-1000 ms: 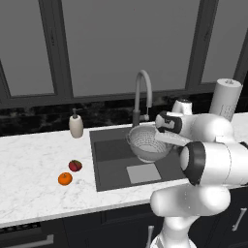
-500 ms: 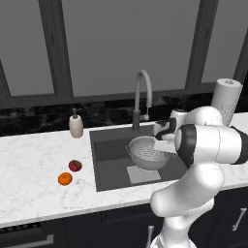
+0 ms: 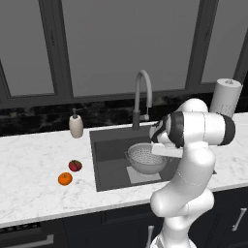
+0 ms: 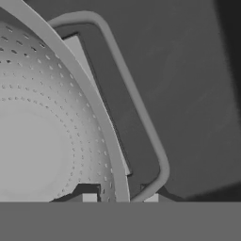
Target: Put the colander in the sink, put the mango, orange in the colander, and turn on the sink faucet and pour water over the colander.
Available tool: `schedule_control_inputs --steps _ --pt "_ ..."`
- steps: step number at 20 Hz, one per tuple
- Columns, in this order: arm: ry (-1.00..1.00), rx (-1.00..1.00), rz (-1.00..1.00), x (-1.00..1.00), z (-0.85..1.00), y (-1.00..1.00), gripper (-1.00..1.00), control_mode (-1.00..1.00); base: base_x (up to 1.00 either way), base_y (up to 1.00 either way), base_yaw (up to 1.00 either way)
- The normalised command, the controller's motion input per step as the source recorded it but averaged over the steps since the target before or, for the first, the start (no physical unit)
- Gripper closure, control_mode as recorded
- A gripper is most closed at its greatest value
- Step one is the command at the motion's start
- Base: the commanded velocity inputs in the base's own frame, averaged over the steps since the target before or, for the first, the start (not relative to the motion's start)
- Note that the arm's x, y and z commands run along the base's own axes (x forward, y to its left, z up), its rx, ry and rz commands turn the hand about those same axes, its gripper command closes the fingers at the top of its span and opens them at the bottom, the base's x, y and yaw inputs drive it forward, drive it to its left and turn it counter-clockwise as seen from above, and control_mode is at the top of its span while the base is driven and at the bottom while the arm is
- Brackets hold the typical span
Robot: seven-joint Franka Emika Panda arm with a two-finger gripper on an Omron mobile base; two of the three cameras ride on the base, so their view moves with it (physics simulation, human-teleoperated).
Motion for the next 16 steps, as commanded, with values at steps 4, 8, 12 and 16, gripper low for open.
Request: schedule_control_inputs --steps 4,8,12,16 --pt "0.00 0.00 0.01 0.22 -0.41 0.00 1.00 -1.00 0.00 0.00 0.00" --pt "0.00 0.00 0.00 0.21 -0.34 0.00 1.00 -1.00 0.00 0.00 0.00" --pt "0.00 0.00 0.00 0.21 -0.17 0.00 1.00 -1.00 0.00 0.00 0.00" --pt "-0.04 0.00 0.00 0.16 -0.11 0.00 1.00 -1.00 0.00 0.00 0.00"
